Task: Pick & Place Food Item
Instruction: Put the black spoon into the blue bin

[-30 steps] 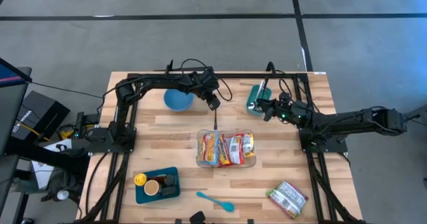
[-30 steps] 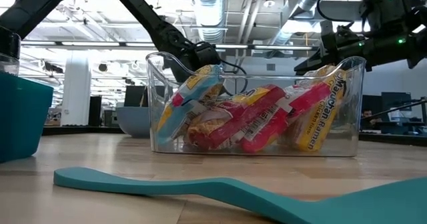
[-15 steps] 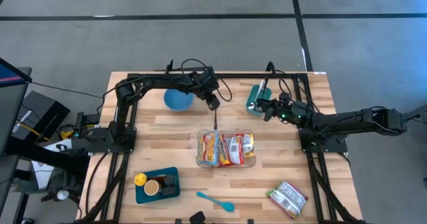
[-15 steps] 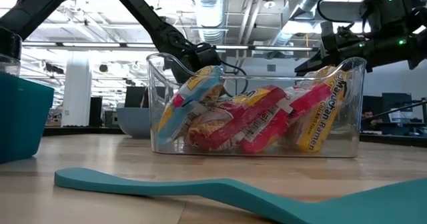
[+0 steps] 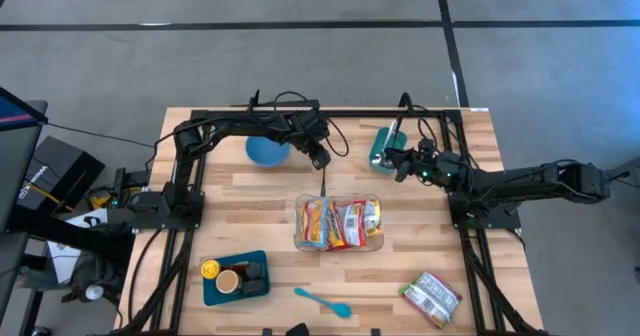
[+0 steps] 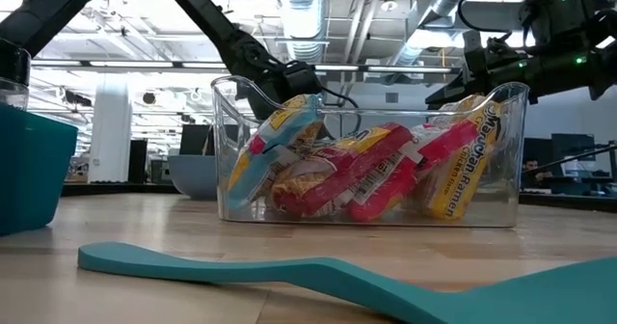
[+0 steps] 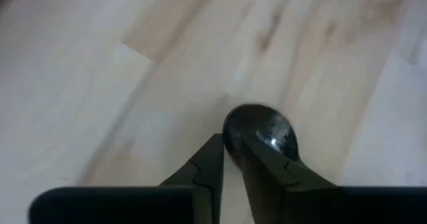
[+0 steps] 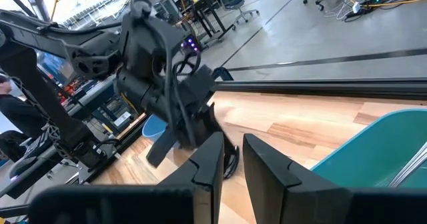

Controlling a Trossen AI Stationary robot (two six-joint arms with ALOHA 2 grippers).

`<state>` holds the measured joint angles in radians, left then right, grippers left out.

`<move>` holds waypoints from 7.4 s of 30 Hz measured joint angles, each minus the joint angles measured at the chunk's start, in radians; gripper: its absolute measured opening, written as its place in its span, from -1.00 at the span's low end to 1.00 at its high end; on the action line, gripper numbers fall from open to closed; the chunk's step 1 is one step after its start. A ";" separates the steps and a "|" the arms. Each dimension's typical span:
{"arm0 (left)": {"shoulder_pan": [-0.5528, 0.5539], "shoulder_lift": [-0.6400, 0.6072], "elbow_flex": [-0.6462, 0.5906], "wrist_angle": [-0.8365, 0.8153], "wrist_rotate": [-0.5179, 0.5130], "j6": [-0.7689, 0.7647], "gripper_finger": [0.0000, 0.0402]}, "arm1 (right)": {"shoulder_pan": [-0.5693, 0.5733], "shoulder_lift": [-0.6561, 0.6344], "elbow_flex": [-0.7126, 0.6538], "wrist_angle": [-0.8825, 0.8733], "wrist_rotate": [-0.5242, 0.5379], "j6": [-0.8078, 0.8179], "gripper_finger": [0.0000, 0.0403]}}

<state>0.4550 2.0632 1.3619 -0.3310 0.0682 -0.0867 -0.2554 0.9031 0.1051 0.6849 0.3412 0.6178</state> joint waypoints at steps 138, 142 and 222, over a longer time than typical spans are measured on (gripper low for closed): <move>-0.159 -0.110 -0.165 -0.065 -0.149 -0.030 -0.37 | 0.000 0.000 0.000 -0.099 -0.001 0.135 -0.74; -0.159 -0.110 -0.165 -0.063 -0.150 -0.026 -0.37 | 0.001 0.000 0.000 -0.099 -0.001 0.135 -0.74; -0.128 -0.130 -0.199 -0.085 -0.170 0.156 -0.37 | 0.034 0.000 0.000 -0.155 -0.003 0.135 -0.74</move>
<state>0.3272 1.9331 1.1629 -0.4162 -0.1014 0.0696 -0.2211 0.9028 0.1051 0.5301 0.3382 0.7531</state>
